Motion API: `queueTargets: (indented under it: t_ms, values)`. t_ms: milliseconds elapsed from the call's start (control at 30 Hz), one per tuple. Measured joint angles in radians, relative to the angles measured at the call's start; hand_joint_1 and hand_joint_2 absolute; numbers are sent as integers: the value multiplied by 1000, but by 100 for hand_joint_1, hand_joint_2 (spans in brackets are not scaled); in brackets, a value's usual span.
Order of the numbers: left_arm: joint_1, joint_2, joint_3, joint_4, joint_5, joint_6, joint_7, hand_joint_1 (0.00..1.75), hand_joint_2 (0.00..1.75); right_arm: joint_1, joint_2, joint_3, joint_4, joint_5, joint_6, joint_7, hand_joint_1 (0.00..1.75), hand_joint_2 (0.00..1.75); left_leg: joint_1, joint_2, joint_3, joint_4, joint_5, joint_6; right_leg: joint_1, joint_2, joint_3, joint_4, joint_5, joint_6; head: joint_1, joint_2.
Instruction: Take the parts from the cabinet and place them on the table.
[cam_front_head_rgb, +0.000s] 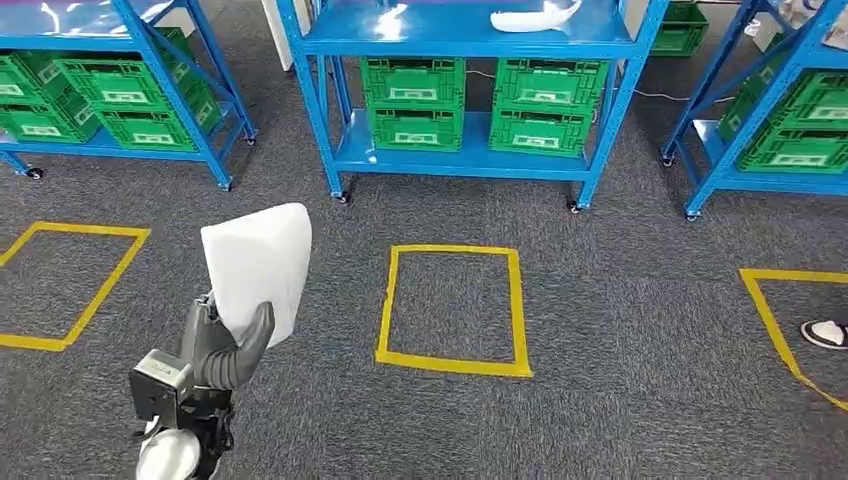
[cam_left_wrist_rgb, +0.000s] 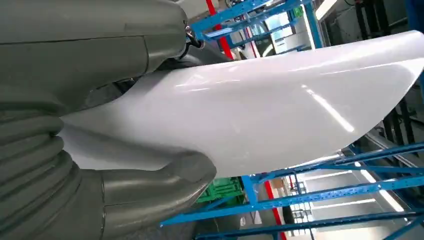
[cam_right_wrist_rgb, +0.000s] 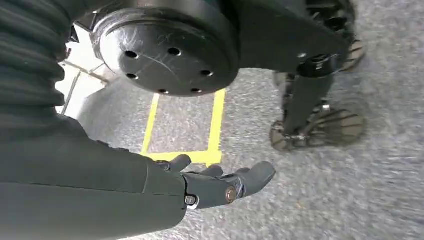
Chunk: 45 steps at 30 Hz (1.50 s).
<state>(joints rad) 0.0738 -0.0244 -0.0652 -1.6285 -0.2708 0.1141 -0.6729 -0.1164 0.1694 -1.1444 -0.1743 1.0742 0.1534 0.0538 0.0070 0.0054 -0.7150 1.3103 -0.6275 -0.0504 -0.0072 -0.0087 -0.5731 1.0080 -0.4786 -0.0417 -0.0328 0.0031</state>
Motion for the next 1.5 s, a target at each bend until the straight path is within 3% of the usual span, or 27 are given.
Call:
queueTargets:
  t_ms: [67,133,167,200,300,333,400,467,500,533,567,633,700,833,900,967,1000,1067,1133,1167,1200,1233,1333,1367,1400,1433,1500]
  values:
    - [0,2,8,-1,1,0,-3,175,175,5,0,0,0,-6,0,-2,0,175,0,0,48,-18,56,3,0,-2,-30,4,23,3,0,0]
    - [0,5,16,-5,3,0,-9,175,175,8,0,0,0,-7,0,-4,0,175,0,-2,169,-174,108,13,0,0,-54,6,44,9,0,0]
    - [-1,5,20,-10,4,0,-13,175,175,10,0,0,0,-9,0,-6,0,175,-1,-5,240,-272,84,19,1,0,-60,8,52,13,0,0]
    - [-4,5,23,-13,5,0,-16,175,175,11,0,0,0,-10,0,-6,0,175,-8,-6,280,-340,65,23,4,1,-66,11,60,20,0,0]
    - [-3,6,33,-16,9,0,-19,175,175,14,0,0,0,-11,1,-3,0,175,-14,-7,252,-333,81,43,-1,0,-66,-2,89,39,-3,0]
    - [-4,6,34,-15,9,0,-19,175,175,17,0,0,0,-10,1,-2,0,175,-3,-3,245,-341,96,55,-1,1,-70,3,86,45,-4,0]
    - [-7,6,38,-16,9,0,-20,175,175,16,0,0,0,-11,1,2,0,175,-5,3,221,-340,116,71,-3,6,-99,77,-20,51,2,0]
    - [-8,6,40,-16,9,0,-20,175,175,14,-1,-1,0,-9,1,5,0,175,-7,5,193,-338,140,72,-2,7,-132,229,-131,56,3,0]
    - [-9,7,40,-14,9,-3,-20,175,175,13,-1,-1,0,-8,1,5,0,175,-8,5,177,-334,154,72,-2,7,-137,289,-148,57,3,0]
    - [-11,7,41,-11,10,-4,-20,175,175,13,-1,-1,0,-8,1,5,0,175,-8,6,157,-329,167,71,-2,8,-127,314,-128,56,3,0]
    - [-11,7,42,-10,10,-6,-20,175,175,12,-1,-1,0,-5,1,5,0,175,-8,5,136,-322,177,69,-1,8,-100,300,-88,55,3,0]
    - [-12,8,48,-9,10,-8,-20,175,175,12,-2,0,0,-2,1,6,0,175,-8,5,97,-303,193,63,-1,8,10,165,-26,49,3,0]
    - [-14,9,51,-11,11,-8,-20,175,175,12,-3,-1,0,3,2,5,0,175,-12,5,71,-284,206,51,6,9,114,-9,-90,39,3,0]
    - [-15,11,58,-12,19,-12,-21,175,175,15,-2,0,0,8,5,0,0,175,-10,8,65,-295,243,26,5,8,86,-12,-66,12,3,0]
    - [-13,13,65,-12,25,-15,-23,175,175,12,-2,2,0,13,6,-3,0,175,-5,-1,39,-241,147,15,1,0,61,-13,-42,-6,1,0]
    - [-14,17,67,-12,27,-15,-23,175,175,12,-3,5,0,16,7,-8,0,175,0,-1,12,-108,41,5,2,-2,36,-13,-25,-9,0,0]
    - [-12,18,68,-12,23,-15,-21,175,175,13,-3,8,0,23,8,-13,0,175,1,-1,1,-42,23,0,2,-9,21,-12,-15,-9,0,0]
    - [-7,21,76,-15,6,0,-20,175,175,14,-3,14,0,32,14,-21,0,175,5,-1,13,7,85,-5,1,-22,-8,-6,4,-6,0,0]
    - [-5,26,85,-35,-7,16,-21,175,175,17,-3,20,0,36,16,-22,0,175,7,11,102,-99,149,-4,0,-40,-35,3,16,1,0,0]
    - [-6,28,89,-49,-9,18,-20,175,175,17,-3,22,0,37,16,-23,0,175,6,46,175,-196,139,-2,0,-48,-35,8,21,6,0,0]
    - [-11,30,92,-60,-10,18,-19,175,175,18,-3,23,0,37,16,-24,0,175,-2,80,239,-285,92,-2,5,-56,-38,12,23,11,-2,0]
    - [-13,31,92,-69,-10,19,-20,175,175,18,-3,24,0,37,17,-24,0,175,-9,74,250,-321,76,17,6,-66,-38,16,27,17,0,0]
    - [-3,39,109,-100,-26,35,-23,175,175,14,-3,25,0,36,19,-23,0,175,-10,45,227,-322,88,43,4,-100,-33,12,37,36,-2,0]
    - [-3,42,115,-116,-38,40,-24,175,175,14,-3,25,0,36,22,-21,0,175,-4,38,224,-325,97,52,-1,-80,-38,25,28,44,0,0]
    - [-7,46,121,-131,-53,45,-25,175,175,14,-3,25,0,36,23,-19,0,175,-3,27,217,-324,104,60,-3,-37,-54,62,-10,50,0,0]
    - [-8,51,126,-143,-70,48,-26,175,175,15,-3,25,0,36,24,-18,0,175,-3,19,214,-324,111,65,-4,-13,-82,130,-58,51,3,0]
    - [-8,63,140,-168,-116,61,-26,175,175,14,-3,24,0,31,27,-19,0,175,-7,-3,196,-320,123,67,-1,2,-142,290,-137,53,3,0]
